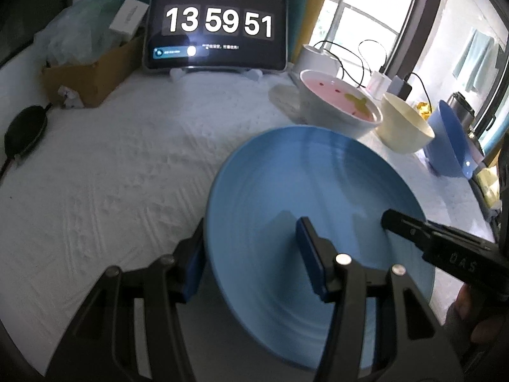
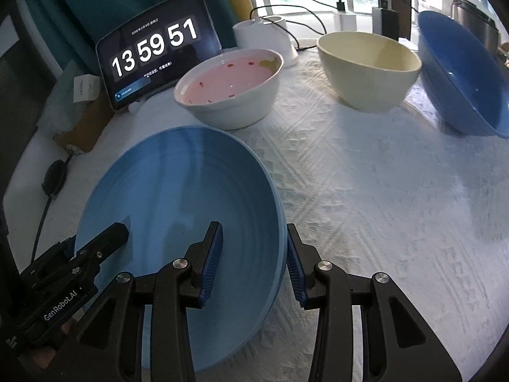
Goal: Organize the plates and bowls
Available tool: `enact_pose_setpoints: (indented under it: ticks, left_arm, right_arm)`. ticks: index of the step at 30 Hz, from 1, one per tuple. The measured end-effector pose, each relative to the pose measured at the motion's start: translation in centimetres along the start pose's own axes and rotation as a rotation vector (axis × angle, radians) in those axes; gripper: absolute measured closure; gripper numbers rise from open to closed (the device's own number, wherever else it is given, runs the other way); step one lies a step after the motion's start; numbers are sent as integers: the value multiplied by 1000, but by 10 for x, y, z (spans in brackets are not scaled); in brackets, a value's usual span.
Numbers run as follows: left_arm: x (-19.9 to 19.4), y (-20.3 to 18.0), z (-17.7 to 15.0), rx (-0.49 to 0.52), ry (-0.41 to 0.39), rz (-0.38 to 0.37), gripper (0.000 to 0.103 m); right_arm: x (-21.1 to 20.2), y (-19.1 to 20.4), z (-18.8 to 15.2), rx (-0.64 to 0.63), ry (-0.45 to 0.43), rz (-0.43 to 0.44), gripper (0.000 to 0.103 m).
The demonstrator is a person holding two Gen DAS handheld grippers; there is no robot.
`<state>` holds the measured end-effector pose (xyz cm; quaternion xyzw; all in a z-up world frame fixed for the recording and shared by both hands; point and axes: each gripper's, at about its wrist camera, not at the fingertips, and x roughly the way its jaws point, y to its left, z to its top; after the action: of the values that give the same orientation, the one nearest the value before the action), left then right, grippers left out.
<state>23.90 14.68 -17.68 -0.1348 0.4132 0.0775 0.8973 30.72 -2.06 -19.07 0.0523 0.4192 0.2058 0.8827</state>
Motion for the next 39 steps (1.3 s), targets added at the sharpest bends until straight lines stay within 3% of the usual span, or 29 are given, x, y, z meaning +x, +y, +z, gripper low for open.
enact_pose_setpoints:
  ticks: [8, 19, 39]
  left_arm:
    - [0, -2, 2, 5, 2, 14, 47]
    - [-25, 0, 2, -17, -82, 46, 47]
    - [-57, -60, -11, 77, -138, -9, 46]
  right_arm:
    - [1, 2, 1, -12, -4, -14, 60]
    - [-13, -2, -3, -17, -26, -14, 60]
    - [-66, -48, -28, 54, -108, -35, 60]
